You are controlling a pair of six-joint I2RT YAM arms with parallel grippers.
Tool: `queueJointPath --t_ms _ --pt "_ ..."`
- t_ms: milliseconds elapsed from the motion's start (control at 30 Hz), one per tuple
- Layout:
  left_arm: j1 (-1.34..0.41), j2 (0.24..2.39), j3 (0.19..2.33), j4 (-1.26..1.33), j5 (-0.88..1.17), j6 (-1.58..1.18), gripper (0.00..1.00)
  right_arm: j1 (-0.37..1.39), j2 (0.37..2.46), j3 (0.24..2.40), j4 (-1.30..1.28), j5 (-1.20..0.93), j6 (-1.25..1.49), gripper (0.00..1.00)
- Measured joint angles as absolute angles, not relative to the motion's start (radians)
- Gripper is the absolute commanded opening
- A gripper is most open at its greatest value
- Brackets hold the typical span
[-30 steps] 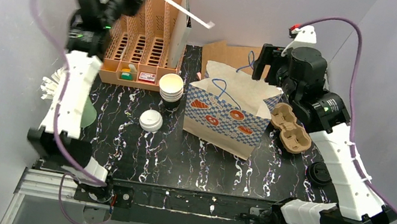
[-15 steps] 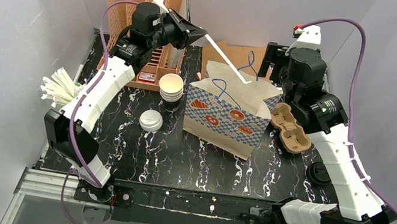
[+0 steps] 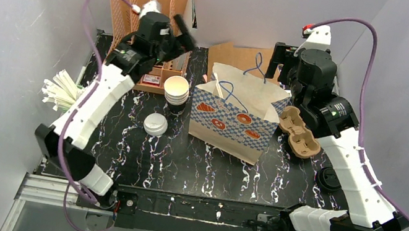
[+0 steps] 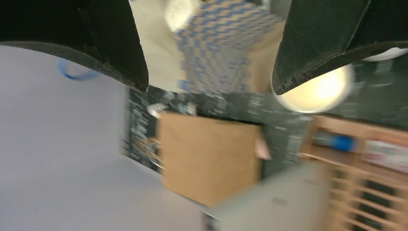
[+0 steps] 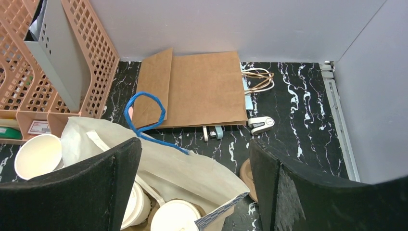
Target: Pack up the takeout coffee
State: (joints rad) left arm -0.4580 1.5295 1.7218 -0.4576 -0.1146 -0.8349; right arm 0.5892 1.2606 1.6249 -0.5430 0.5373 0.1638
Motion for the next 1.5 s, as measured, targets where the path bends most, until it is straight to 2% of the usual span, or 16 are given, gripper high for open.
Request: queueJointPath --t_ms 200,367,567,733,1033,1267,1500 --pt "-0.339 1.467 1.793 -0.761 -0.490 -0.686 0.98 0.589 1.266 1.627 -0.551 0.513 0.169 0.90" --pt "-0.261 1.522 1.826 -0.921 -0.695 -0.578 0.69 0.590 1.299 1.647 -0.586 0.484 0.185 0.90" --pt "-0.135 1.577 1.714 -0.981 -0.816 -0.551 0.54 0.590 1.351 1.688 -0.646 0.433 0.202 0.90" --pt "0.015 1.577 1.623 -0.970 -0.888 -0.575 0.52 0.590 1.389 1.723 -0.680 0.395 0.209 0.89" --pt "0.118 1.599 1.615 -0.913 -0.967 -0.621 0.45 0.590 1.464 1.805 -0.746 0.337 0.237 0.88" --pt "0.144 1.656 1.615 -0.865 -0.979 -0.622 0.38 0.590 1.473 1.815 -0.770 0.324 0.260 0.88" --pt "0.161 1.698 1.615 -0.833 -0.978 -0.621 0.38 0.590 1.477 1.827 -0.786 0.314 0.266 0.88"
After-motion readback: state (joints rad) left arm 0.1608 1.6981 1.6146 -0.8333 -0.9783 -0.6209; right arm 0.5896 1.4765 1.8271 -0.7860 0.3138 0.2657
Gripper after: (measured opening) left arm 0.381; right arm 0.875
